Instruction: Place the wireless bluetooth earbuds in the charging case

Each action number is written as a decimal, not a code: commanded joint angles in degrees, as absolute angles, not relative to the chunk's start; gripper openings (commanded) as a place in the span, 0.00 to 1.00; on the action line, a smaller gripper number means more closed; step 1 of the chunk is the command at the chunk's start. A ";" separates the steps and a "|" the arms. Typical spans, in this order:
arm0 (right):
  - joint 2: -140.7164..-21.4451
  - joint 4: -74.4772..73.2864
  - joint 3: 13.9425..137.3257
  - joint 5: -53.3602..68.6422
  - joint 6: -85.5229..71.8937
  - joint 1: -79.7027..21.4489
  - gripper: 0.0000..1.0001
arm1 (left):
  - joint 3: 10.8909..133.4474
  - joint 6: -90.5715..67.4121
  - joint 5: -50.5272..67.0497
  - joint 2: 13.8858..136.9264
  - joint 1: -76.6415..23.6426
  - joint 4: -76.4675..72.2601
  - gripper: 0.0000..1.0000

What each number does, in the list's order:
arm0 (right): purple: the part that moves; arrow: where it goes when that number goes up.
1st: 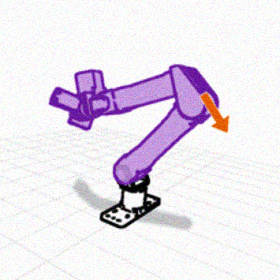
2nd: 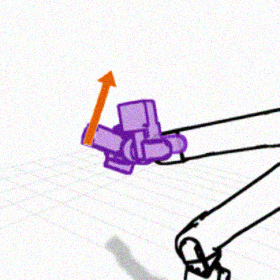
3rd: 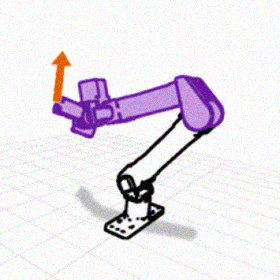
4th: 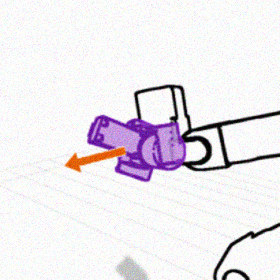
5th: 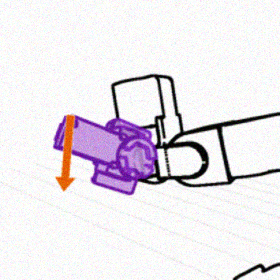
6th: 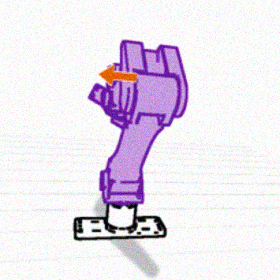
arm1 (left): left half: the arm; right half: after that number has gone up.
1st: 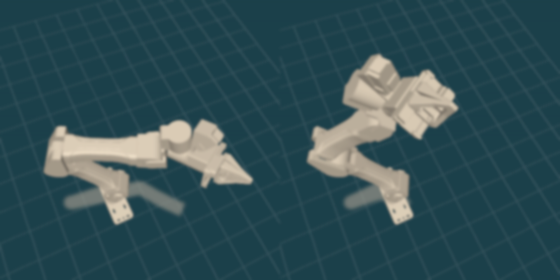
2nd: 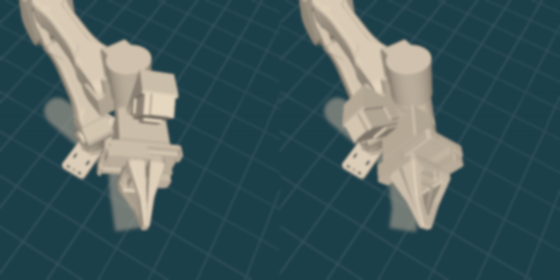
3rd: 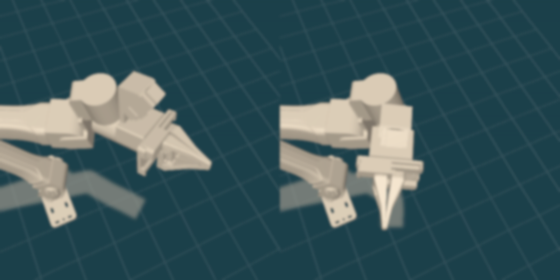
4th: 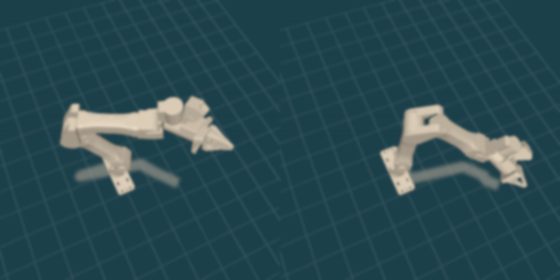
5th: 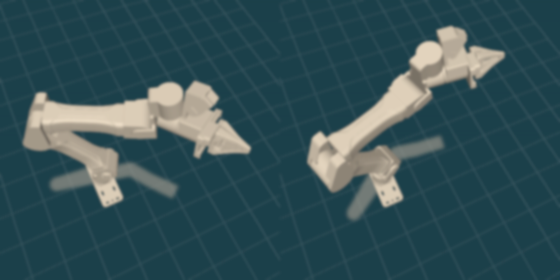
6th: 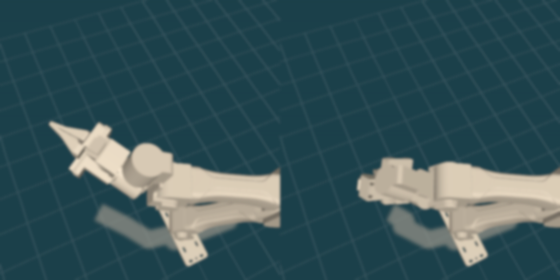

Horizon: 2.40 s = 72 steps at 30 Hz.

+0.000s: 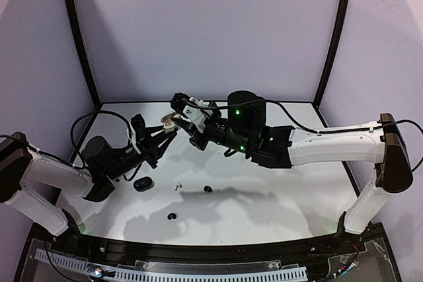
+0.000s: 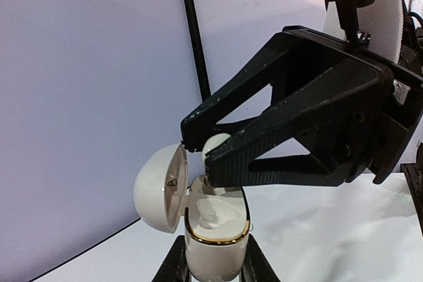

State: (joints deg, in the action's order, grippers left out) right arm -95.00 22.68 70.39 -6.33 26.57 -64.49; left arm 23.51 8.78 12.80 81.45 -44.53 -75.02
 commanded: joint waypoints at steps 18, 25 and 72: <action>-94.43 22.16 73.66 -4.17 24.64 -64.76 0.33 | 23.38 6.73 12.89 80.60 -44.82 -84.02 0.01; -92.51 25.70 73.65 -3.79 24.19 -64.70 0.39 | 23.29 6.37 11.72 80.46 -44.79 -83.57 0.01; -142.63 -60.72 134.74 0.51 -52.86 -59.67 0.61 | 14.80 3.46 -9.75 57.83 -39.30 -65.32 0.01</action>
